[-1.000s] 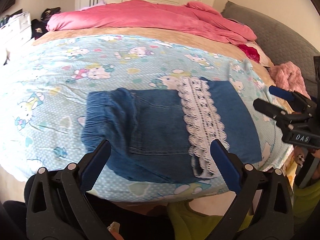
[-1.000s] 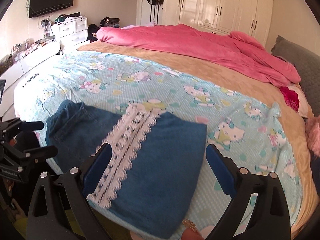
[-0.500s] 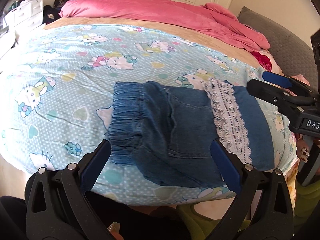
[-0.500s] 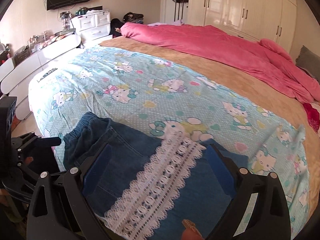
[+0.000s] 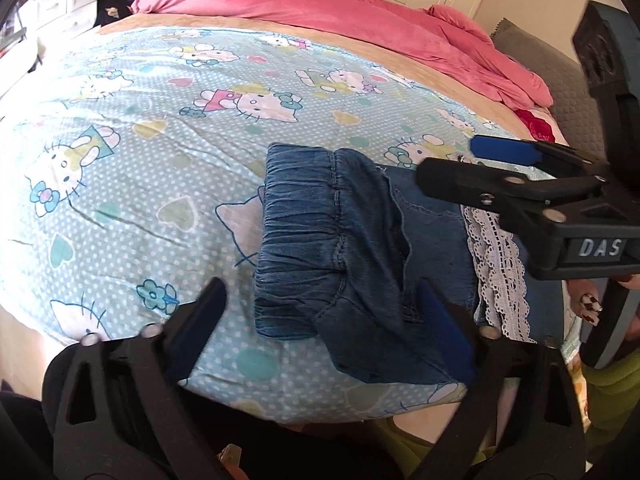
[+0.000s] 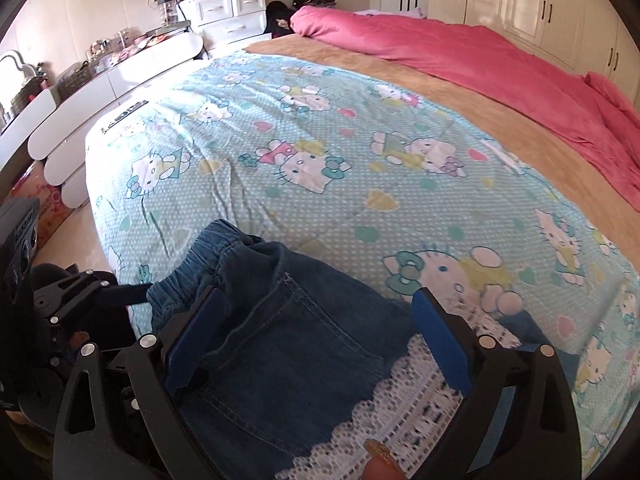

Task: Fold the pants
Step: 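Grasp the elastic waistband end with left tool and lift it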

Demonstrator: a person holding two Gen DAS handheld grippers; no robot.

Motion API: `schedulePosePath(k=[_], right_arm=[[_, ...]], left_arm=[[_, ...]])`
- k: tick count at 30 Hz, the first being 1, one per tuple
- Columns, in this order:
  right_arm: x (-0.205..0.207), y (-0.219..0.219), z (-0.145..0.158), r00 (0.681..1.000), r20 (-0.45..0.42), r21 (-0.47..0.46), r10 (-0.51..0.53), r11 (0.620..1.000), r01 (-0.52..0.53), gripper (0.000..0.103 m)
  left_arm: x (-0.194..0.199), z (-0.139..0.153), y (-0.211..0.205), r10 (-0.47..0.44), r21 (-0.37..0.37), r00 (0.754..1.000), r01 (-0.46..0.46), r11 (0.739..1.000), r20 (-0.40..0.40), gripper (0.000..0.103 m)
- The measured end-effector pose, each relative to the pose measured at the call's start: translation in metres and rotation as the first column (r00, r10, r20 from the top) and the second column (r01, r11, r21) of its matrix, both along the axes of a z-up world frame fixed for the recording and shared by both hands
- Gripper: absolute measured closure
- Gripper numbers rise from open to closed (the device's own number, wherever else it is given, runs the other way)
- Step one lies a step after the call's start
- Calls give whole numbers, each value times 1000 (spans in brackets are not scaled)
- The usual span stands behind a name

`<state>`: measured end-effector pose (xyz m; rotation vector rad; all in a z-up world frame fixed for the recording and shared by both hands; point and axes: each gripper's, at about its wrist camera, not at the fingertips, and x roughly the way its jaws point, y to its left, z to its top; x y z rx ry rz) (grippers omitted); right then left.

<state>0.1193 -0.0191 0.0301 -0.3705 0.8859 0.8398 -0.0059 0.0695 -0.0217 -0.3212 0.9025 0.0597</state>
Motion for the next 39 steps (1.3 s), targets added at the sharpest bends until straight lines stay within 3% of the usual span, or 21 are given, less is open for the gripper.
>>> schedulePosePath(k=[2,5,12,16,18,20,26,39], right_arm=[[4,8,-4,1000,-27,0,14,1000,-14,8],[7,15,-6,998,-50,6,34,999,-34,8],[15,39,-15,988,-116,19,100,995,-99,12],[18,56,-26,973,-176,20,147,989,-146,25],[18,65,-35,957,-224,33,184,983,-182,38],[16,72,-41,945,-244,35,216,976,-214,58],[15,61,-36,942,-250,81,224,974,-210,73],[15,-5,4,950,-218,245,221,955,-166,76]], left_arm=[[1,-3,2,-7,-26,1000,7,1000,-3,46],[2,-4,3,-14,-26,1000,14,1000,-9,53],[3,-6,6,-18,-51,1000,17,999,-7,55],[3,-6,7,-17,-57,1000,17,998,-6,55],[4,-7,9,-15,-69,1000,15,998,-3,55],[4,-9,11,-10,-91,1000,10,996,-2,55],[3,-8,13,-3,-112,1000,3,994,2,56],[1,20,-13,-46,-105,998,50,993,45,56]])
